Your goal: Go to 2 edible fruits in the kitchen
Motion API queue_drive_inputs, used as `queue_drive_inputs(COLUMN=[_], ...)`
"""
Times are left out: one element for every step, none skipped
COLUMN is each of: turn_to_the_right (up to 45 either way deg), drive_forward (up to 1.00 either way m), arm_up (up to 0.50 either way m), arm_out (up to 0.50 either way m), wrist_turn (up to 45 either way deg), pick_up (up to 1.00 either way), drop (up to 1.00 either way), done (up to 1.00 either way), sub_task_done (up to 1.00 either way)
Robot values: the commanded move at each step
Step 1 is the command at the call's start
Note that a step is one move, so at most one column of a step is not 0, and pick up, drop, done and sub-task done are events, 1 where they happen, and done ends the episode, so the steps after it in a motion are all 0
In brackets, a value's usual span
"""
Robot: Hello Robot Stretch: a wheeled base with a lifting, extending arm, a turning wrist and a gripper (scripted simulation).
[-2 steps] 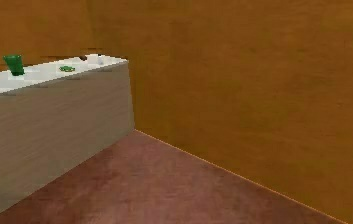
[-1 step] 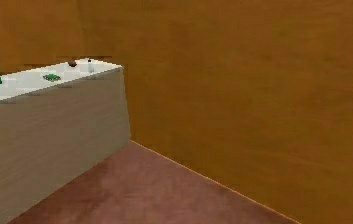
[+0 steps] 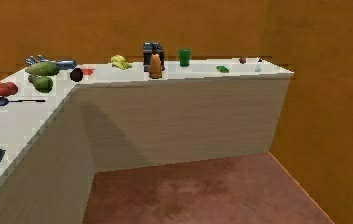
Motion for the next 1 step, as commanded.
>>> queue_drive_inputs(turn_to_the_right=[-6.0], drive_forward=[0.00], arm_up=[0.00], arm_out=[0.00], wrist_turn=[0.0], pick_up=[0.00], drop=[0.00], done=[0.00], sub_task_done=[0.00])
